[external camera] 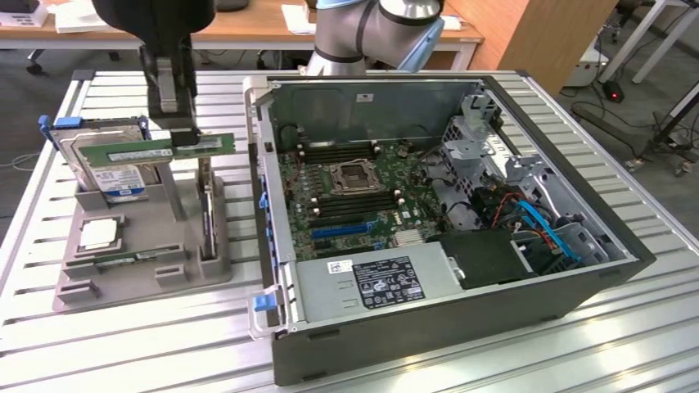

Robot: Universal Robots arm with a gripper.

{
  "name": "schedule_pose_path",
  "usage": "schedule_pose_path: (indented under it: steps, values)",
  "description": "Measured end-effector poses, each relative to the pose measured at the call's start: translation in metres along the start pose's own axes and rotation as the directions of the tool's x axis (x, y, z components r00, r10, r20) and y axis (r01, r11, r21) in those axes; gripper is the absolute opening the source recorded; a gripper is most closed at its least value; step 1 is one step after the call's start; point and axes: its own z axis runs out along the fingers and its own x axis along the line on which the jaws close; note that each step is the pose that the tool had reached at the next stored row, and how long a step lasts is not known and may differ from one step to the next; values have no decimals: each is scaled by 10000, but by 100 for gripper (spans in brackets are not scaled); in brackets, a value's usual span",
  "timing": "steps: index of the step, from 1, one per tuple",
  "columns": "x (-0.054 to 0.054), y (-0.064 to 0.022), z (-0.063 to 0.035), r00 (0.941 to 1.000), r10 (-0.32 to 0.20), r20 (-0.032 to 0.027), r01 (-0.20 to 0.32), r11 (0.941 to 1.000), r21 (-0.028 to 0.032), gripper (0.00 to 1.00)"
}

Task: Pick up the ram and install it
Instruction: 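Pick up the ram and move it above insertion slot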

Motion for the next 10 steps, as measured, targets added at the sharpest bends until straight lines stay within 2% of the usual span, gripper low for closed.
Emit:
schedule_pose_path:
  steps: [10]
  values:
    - [9, -192, -9, 9999, -39, 114, 38, 10000, 4, 11]
